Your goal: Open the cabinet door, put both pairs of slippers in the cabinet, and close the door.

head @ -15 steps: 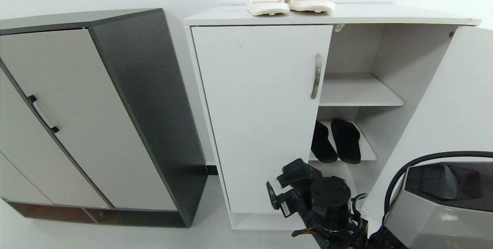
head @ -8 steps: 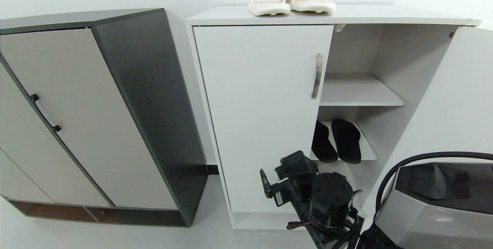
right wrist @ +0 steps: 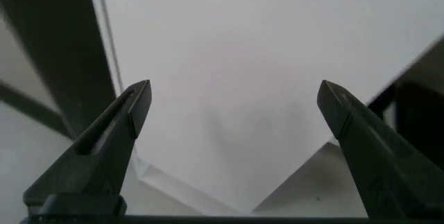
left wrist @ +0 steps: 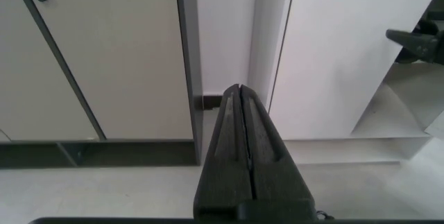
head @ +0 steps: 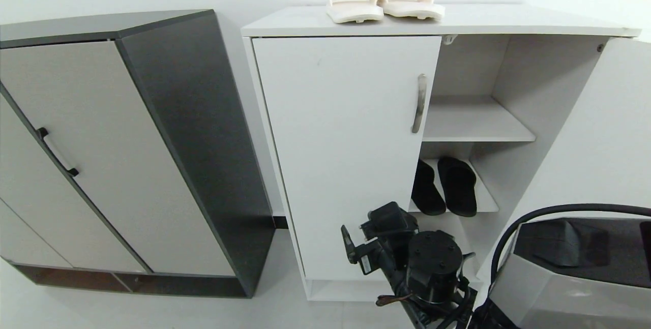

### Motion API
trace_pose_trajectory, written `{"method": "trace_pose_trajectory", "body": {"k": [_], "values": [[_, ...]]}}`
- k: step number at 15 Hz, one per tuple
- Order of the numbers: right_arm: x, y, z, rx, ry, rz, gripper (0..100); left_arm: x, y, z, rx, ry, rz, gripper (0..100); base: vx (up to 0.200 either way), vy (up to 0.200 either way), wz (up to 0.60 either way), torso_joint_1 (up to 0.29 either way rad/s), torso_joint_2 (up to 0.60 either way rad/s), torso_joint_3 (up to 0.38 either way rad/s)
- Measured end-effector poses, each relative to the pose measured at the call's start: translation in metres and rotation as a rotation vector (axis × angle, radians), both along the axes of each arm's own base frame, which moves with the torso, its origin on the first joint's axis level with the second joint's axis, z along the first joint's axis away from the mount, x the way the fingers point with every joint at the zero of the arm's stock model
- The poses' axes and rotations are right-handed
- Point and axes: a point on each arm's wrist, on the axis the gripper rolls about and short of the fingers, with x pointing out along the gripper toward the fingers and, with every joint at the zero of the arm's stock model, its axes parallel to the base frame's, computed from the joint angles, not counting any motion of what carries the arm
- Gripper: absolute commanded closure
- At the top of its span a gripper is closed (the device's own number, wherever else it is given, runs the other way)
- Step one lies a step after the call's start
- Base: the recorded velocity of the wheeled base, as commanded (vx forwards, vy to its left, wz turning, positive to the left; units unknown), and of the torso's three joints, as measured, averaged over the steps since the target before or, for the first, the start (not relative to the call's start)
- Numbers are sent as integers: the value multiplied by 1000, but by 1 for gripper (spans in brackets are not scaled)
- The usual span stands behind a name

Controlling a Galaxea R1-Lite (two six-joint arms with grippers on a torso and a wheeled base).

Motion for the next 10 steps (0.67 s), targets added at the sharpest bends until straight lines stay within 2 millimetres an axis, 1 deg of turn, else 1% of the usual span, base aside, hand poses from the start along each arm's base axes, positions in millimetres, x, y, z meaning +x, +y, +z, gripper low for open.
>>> {"method": "trace_pose_trajectory", "body": {"k": [4,10], "values": [[-2,1,2,10,-7,7,0,0,0,1,0,-4,1,100,0,0,0,60,-524,-354],[-2,0,5,14,-11,4,0,0,0,0,0,-2,1,100,0,0,0,132,-465,-333]]}}
